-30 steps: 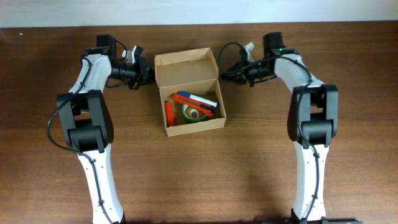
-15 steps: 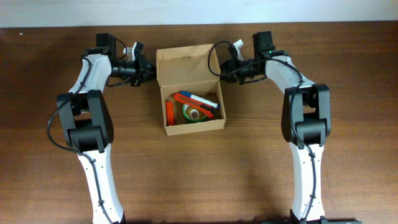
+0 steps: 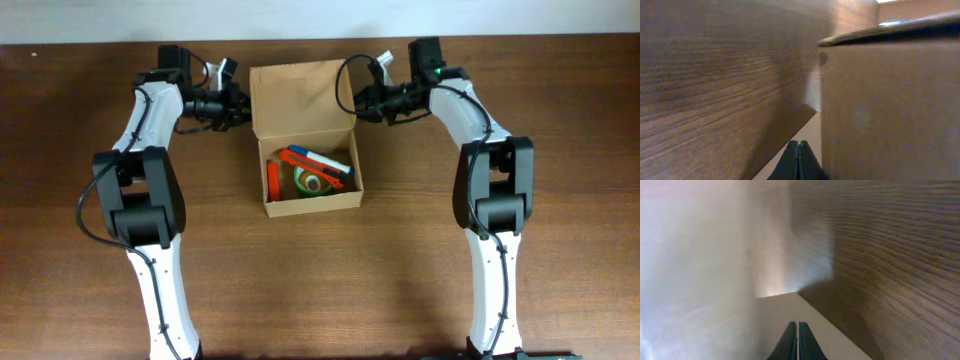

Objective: Pack container
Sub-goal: 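Grip the lid edges with both grippers and lift the lid upright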

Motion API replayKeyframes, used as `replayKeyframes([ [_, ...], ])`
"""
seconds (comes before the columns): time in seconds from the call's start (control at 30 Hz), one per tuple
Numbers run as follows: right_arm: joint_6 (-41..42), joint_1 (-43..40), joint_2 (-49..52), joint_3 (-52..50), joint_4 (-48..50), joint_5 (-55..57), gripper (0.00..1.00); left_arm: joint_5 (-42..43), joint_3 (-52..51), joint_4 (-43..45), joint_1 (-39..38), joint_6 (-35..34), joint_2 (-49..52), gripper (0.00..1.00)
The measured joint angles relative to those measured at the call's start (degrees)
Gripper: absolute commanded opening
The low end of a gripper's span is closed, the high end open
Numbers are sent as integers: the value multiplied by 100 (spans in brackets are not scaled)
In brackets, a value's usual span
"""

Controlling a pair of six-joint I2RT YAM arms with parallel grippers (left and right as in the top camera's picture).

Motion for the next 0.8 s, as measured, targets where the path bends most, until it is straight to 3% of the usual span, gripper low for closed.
replayKeyframes([
  [0.23, -1113, 0, -46, 1309, -1812, 1226, 4, -398, 39, -7, -101, 151, -785, 2],
  [0.5, -1635, 0, -186, 2181, -2507, 1836, 4, -605, 70, -317, -236, 354, -1115, 1],
  [0.8, -1991, 116, -192, 2221, -2951, 2645, 4, -968, 70, -732, -575, 645, -1119, 2],
])
